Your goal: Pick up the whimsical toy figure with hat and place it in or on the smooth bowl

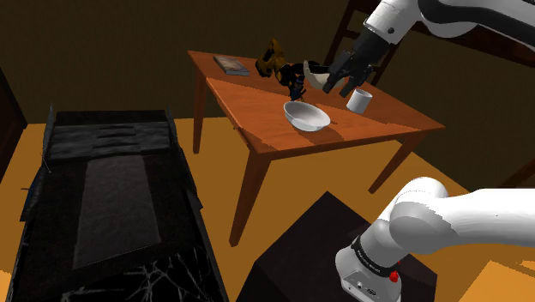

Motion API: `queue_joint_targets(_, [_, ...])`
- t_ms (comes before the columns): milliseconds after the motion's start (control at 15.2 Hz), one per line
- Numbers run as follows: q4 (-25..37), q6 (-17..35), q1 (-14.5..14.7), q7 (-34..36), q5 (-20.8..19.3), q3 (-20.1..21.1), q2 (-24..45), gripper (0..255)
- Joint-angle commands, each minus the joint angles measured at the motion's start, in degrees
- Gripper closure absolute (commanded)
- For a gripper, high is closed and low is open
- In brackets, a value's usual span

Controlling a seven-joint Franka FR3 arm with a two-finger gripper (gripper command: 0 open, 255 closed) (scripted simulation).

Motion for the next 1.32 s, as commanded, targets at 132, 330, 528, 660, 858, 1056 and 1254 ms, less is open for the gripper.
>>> queue_joint_targets(132, [1.69,1.16,-0.26,-2.13,-0.82,-1.95,3.48,0])
queue_joint_targets(330, [4.74,2.67,-0.51,-5.29,-1.7,-4.82,8.96,0])
queue_joint_targets(528, [8.42,3.84,-0.62,-8.47,-2.08,-7.63,14.71,0])
queue_joint_targets(660, [11.22,4.4,-0.62,-10.61,-2.05,-9.5,18.7,0])
queue_joint_targets(858, [15.96,4.88,-0.64,-13.92,-1.48,-12.23,24.94,0])
queue_joint_targets(1056, [21.39,4.84,-0.81,-17.35,-0.25,-14.85,31.52,0])
queue_joint_targets(1254, [27.6,4.2,-1.29,-20.87,1.68,-17.28,38.5,0])
